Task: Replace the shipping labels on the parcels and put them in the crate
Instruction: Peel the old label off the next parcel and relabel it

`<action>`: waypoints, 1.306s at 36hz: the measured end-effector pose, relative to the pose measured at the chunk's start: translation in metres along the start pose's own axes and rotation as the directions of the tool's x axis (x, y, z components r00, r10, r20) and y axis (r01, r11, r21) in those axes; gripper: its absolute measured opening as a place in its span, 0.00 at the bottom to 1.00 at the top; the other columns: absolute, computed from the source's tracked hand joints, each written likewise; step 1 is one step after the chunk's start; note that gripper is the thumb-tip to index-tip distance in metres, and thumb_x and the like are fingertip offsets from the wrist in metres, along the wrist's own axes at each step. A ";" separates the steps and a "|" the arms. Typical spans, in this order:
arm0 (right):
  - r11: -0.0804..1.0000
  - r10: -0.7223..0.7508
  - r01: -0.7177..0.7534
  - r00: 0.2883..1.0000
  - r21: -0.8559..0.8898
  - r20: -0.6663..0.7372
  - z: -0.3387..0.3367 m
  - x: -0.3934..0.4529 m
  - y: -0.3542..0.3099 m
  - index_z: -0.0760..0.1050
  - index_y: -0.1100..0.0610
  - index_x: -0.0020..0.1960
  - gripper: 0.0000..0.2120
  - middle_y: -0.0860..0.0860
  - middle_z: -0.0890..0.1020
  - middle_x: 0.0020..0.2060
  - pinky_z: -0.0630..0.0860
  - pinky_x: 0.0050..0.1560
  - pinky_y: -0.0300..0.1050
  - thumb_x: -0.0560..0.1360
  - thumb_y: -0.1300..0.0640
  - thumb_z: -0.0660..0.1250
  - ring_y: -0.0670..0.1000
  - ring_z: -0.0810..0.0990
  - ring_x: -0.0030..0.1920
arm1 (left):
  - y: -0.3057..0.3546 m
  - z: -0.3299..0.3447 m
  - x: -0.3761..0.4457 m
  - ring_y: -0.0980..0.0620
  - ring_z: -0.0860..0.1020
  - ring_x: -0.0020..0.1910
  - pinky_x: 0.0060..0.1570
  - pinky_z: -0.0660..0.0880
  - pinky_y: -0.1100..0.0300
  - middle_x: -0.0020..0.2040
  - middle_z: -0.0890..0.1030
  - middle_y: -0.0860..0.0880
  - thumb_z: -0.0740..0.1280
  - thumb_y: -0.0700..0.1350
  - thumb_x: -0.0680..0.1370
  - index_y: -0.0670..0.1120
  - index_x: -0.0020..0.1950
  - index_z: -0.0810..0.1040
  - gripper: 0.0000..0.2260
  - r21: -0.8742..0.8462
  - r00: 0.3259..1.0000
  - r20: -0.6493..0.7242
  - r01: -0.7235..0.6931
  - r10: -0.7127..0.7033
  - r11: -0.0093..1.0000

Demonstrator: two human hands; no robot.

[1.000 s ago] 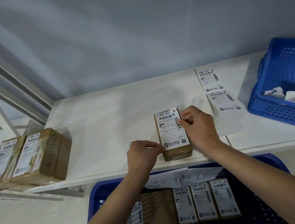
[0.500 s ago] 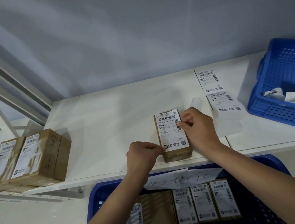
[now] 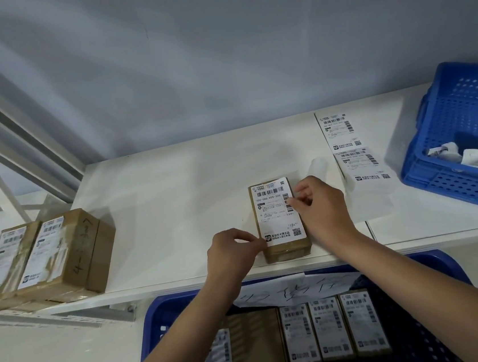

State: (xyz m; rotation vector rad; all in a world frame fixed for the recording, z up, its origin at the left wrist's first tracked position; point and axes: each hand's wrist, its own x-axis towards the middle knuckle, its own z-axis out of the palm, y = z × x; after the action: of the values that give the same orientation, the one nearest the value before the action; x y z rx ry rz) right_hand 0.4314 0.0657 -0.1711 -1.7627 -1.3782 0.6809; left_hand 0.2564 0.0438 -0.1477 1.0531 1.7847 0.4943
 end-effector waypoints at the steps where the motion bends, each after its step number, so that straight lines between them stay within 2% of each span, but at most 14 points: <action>1: 1.000 0.006 -0.006 1.000 -0.003 0.005 -0.001 0.000 0.000 0.78 0.60 0.51 0.06 0.47 0.78 0.40 0.69 0.39 0.24 0.76 0.62 0.73 0.47 0.77 0.42 | 0.000 0.000 0.001 0.49 0.80 0.45 0.47 0.81 0.52 0.50 0.82 0.47 0.78 0.45 0.73 0.47 0.51 0.83 0.09 -0.024 1.000 0.006 0.015 -0.015 1.000; 5: 0.999 0.046 -0.045 0.998 -0.009 0.053 -0.003 -0.003 -0.001 0.76 0.59 0.52 0.06 0.45 0.77 0.41 0.68 0.40 0.21 0.77 0.62 0.72 0.38 0.74 0.41 | -0.001 0.004 0.003 0.45 0.84 0.48 0.53 0.83 0.51 0.52 0.85 0.45 0.73 0.39 0.77 0.45 0.68 0.78 0.19 -0.156 0.992 0.121 0.054 -0.036 0.986; 9: 0.996 0.085 -0.085 0.993 -0.010 0.080 -0.007 -0.006 -0.001 0.78 0.58 0.55 0.08 0.48 0.81 0.46 0.68 0.41 0.20 0.76 0.62 0.72 0.45 0.78 0.47 | 0.002 0.009 0.002 0.40 0.83 0.55 0.57 0.82 0.47 0.52 0.85 0.46 0.67 0.35 0.80 0.44 0.75 0.72 0.23 -0.214 0.988 0.153 0.042 -0.009 0.976; 15: 0.994 0.104 -0.102 0.993 -0.033 0.058 -0.025 -0.009 0.000 0.81 0.60 0.57 0.10 0.52 0.85 0.49 0.65 0.41 0.18 0.76 0.61 0.73 0.45 0.78 0.46 | 0.003 0.007 0.003 0.42 0.84 0.54 0.57 0.82 0.48 0.51 0.85 0.47 0.68 0.36 0.79 0.44 0.74 0.73 0.23 -0.222 0.992 0.127 0.031 -0.003 0.975; 19: 0.991 0.129 -0.123 0.986 -0.062 0.103 -0.029 -0.016 0.002 0.81 0.57 0.57 0.11 0.50 0.85 0.49 0.66 0.41 0.19 0.76 0.58 0.73 0.45 0.79 0.47 | 0.006 0.011 0.001 0.46 0.84 0.52 0.56 0.82 0.49 0.49 0.85 0.51 0.66 0.36 0.81 0.46 0.71 0.75 0.19 -0.227 0.991 0.135 0.017 0.015 0.974; 24: 0.986 0.162 -0.155 0.973 -0.056 0.162 -0.029 -0.027 0.000 0.81 0.57 0.60 0.11 0.49 0.84 0.53 0.66 0.41 0.20 0.78 0.57 0.71 0.43 0.78 0.49 | 0.009 0.017 -0.003 0.46 0.83 0.53 0.57 0.82 0.51 0.57 0.84 0.46 0.64 0.36 0.82 0.46 0.74 0.73 0.20 -0.253 0.990 0.139 0.011 0.025 0.967; 26: 0.982 0.188 -0.185 0.961 -0.036 0.203 -0.031 -0.032 -0.002 0.81 0.56 0.61 0.11 0.47 0.84 0.54 0.67 0.43 0.25 0.79 0.56 0.70 0.43 0.77 0.50 | 0.010 0.018 -0.005 0.47 0.83 0.53 0.53 0.82 0.55 0.59 0.83 0.45 0.63 0.36 0.82 0.46 0.76 0.71 0.21 -0.265 0.986 0.162 0.007 0.038 0.964; 30: 0.969 0.218 -0.242 0.938 0.056 0.270 -0.035 -0.041 -0.005 0.83 0.50 0.58 0.09 0.41 0.83 0.50 0.69 0.43 0.25 0.80 0.57 0.68 0.41 0.79 0.49 | 0.010 0.016 -0.011 0.50 0.83 0.52 0.45 0.82 0.61 0.61 0.83 0.46 0.66 0.38 0.83 0.45 0.75 0.72 0.20 -0.282 0.980 0.183 -0.019 0.073 0.959; 33: 0.937 0.254 -0.302 0.933 0.175 0.254 -0.040 -0.046 -0.010 0.82 0.48 0.57 0.08 0.44 0.85 0.51 0.79 0.52 0.41 0.79 0.57 0.69 0.45 0.82 0.52 | 0.009 0.011 -0.015 0.47 0.84 0.53 0.49 0.84 0.57 0.62 0.83 0.46 0.72 0.42 0.80 0.46 0.72 0.73 0.21 -0.289 0.979 0.182 -0.036 0.092 0.957; 35: 0.930 0.251 -0.305 0.934 0.204 0.255 -0.045 -0.051 -0.015 0.79 0.48 0.57 0.09 0.43 0.83 0.53 0.78 0.61 0.47 0.78 0.55 0.72 0.44 0.81 0.56 | 0.010 0.006 -0.019 0.47 0.85 0.53 0.52 0.84 0.53 0.62 0.83 0.46 0.75 0.43 0.77 0.48 0.70 0.71 0.24 -0.301 0.973 0.209 -0.036 0.103 0.953; 37: 0.929 0.242 -0.302 0.933 0.214 0.265 -0.050 -0.058 -0.019 0.76 0.47 0.58 0.12 0.41 0.80 0.55 0.76 0.64 0.49 0.76 0.52 0.73 0.43 0.78 0.59 | 0.010 0.002 -0.025 0.46 0.85 0.52 0.55 0.83 0.50 0.60 0.84 0.46 0.77 0.44 0.75 0.49 0.68 0.70 0.26 -0.310 0.963 0.239 -0.043 0.122 0.950; 41: 0.930 0.254 -0.314 0.926 0.193 0.280 -0.062 -0.071 -0.026 0.71 0.47 0.60 0.17 0.41 0.77 0.56 0.75 0.65 0.48 0.75 0.50 0.74 0.44 0.77 0.60 | 0.007 0.000 -0.039 0.48 0.85 0.53 0.54 0.83 0.52 0.55 0.87 0.49 0.79 0.44 0.73 0.51 0.66 0.69 0.27 -0.341 0.948 0.263 -0.084 0.181 0.936; 44: 0.883 0.310 -0.396 0.896 0.254 0.318 -0.072 -0.081 -0.027 0.70 0.44 0.65 0.22 0.45 0.79 0.58 0.76 0.65 0.50 0.75 0.48 0.75 0.47 0.79 0.58 | 0.007 0.000 -0.050 0.46 0.83 0.57 0.60 0.81 0.47 0.58 0.85 0.47 0.80 0.45 0.71 0.55 0.70 0.67 0.33 -0.336 0.943 0.254 -0.122 0.214 0.934; 47: 0.846 0.325 -0.439 0.874 0.301 0.361 -0.082 -0.091 -0.031 0.69 0.43 0.67 0.23 0.45 0.80 0.59 0.76 0.64 0.50 0.75 0.45 0.73 0.47 0.80 0.58 | 0.009 -0.002 -0.065 0.48 0.81 0.58 0.59 0.81 0.50 0.60 0.82 0.47 0.81 0.46 0.70 0.62 0.72 0.63 0.38 -0.346 0.927 0.268 -0.162 0.263 0.924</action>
State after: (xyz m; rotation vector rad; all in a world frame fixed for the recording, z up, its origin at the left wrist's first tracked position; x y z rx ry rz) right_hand 0.4558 -0.0396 -0.1049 -1.6772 -0.9828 1.3877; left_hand 0.2691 -0.0048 -0.1061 1.0370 1.2678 0.6867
